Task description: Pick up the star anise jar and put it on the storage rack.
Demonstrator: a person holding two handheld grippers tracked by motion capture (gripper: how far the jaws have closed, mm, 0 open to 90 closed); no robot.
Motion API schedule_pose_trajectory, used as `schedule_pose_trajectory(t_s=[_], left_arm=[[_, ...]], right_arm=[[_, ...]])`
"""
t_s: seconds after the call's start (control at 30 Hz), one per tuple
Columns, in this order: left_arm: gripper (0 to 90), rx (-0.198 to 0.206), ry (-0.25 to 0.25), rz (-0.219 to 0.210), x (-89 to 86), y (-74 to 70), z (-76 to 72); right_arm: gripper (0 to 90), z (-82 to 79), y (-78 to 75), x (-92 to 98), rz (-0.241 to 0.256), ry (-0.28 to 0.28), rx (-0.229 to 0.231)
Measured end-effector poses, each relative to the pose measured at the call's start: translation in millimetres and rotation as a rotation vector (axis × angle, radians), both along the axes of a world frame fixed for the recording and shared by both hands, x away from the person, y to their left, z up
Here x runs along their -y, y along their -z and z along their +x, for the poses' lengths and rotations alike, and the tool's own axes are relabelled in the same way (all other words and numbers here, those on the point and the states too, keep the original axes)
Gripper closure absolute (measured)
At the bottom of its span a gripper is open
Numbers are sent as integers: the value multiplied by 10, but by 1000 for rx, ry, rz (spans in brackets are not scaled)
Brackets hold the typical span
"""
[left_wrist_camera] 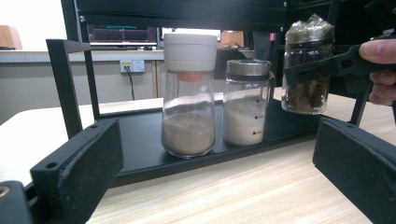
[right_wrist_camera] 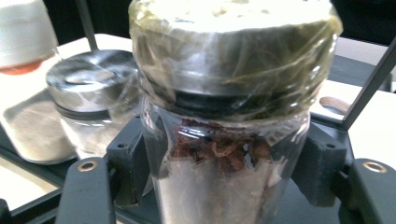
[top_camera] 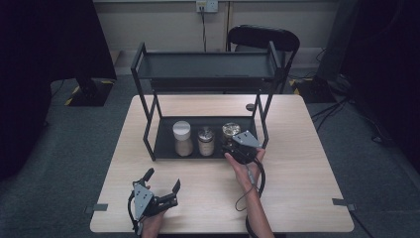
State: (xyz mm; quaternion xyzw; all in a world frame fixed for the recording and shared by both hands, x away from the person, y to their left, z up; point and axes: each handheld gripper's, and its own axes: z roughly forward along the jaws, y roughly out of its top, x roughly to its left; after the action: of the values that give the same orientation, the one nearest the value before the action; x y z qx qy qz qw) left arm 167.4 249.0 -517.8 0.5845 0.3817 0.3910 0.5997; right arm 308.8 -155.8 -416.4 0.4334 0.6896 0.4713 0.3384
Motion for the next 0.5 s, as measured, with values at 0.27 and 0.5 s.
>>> schedule_pose_trajectory(t_s=[0.27,0.5], left_arm=[[10,0,4,0,-6,1,2],[10,1,6,0,-9,1,2]], right_arm=[[306,126,59,-13,-11,0,-29],[306,213,127,-19,-14,5,-55]])
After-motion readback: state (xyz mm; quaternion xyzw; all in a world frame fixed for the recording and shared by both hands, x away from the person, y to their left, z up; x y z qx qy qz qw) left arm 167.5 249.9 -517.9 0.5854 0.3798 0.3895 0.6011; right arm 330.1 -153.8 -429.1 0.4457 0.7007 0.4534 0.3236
